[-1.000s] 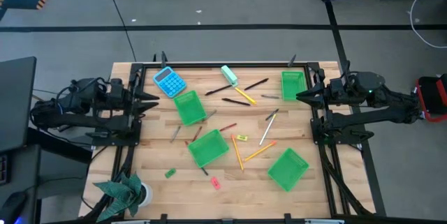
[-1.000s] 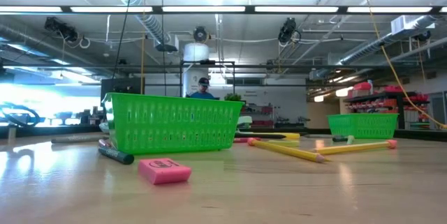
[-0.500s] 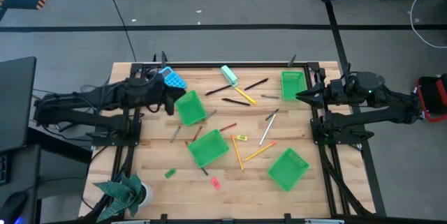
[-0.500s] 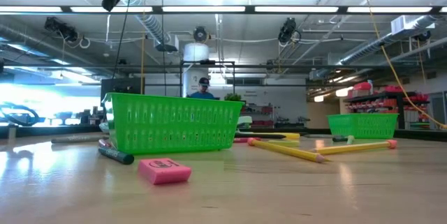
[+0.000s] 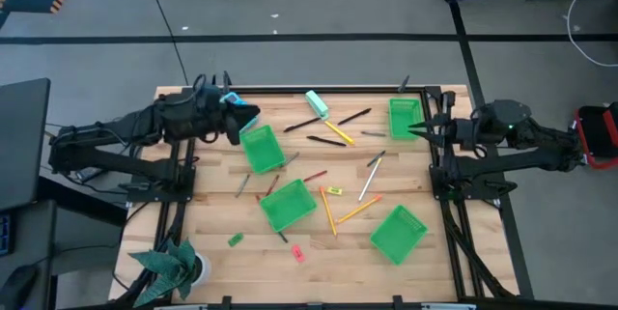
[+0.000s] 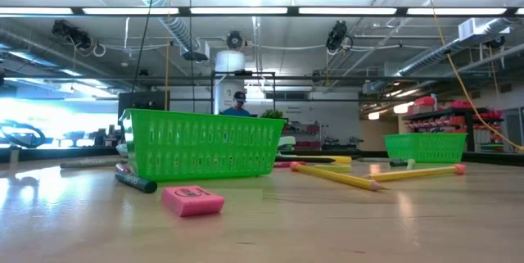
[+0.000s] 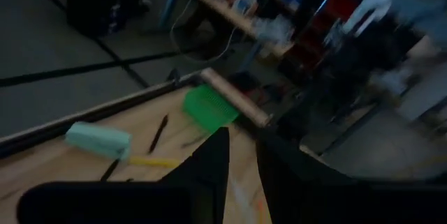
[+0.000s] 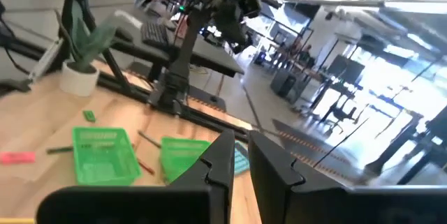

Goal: Sort crayons/erasers/pens/pencils in bins
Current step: Put the bottom gray crayon into the top left green bin

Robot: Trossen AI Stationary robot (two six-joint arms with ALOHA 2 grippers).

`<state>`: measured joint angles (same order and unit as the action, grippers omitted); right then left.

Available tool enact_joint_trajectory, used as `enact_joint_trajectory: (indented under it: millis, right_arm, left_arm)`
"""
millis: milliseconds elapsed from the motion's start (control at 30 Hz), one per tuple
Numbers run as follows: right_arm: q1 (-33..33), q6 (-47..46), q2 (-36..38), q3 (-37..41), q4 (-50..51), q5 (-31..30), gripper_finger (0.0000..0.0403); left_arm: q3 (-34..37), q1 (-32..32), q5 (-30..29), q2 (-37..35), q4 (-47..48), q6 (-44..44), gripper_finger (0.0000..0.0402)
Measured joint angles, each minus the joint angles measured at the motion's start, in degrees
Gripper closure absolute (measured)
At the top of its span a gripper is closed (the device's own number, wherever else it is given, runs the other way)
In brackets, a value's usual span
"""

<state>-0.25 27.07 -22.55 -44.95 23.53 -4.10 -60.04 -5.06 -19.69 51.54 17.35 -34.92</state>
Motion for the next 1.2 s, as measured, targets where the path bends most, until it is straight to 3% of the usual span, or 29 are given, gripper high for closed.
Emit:
enact_joint_trajectory:
  millis: [267,533,700,967,1100,1200]
  right_arm:
    - [0.02,-0.67,-0.48,-0.01,-0.72,0.02,0.0352]
    - [0.07,-16.85,-1.93,-0.02,-2.05,3.39,0.0352]
    - [0.07,-25.99,-3.24,-0.02,-2.95,5.96,0.0352]
    - [0.07,-55.67,-8.15,-0.02,-3.93,5.44,0.0352]
    - [0.05,-72.64,-11.23,-0.02,-10.16,2.70,0.0352]
    - [0.00,-77.65,-13.94,-0.02,-14.28,-2.41,0.0352]
  left_arm:
    - [-0.05,-0.86,-0.82,0.64,-3.64,-4.73,0.0322]
    - [-0.03,-0.78,-1.08,0.75,-3.72,-13.62,0.0322]
    - [-0.01,1.35,-0.86,1.21,-3.50,-12.36,0.0322]
    - [-0.01,-1.45,9.76,0.84,-3.65,-10.88,0.0322]
    - [-0.01,-3.78,17.34,0.18,-3.38,-10.46,0.0321]
    - [-0.03,-4.94,21.81,0.05,-0.30,-8.12,0.0321]
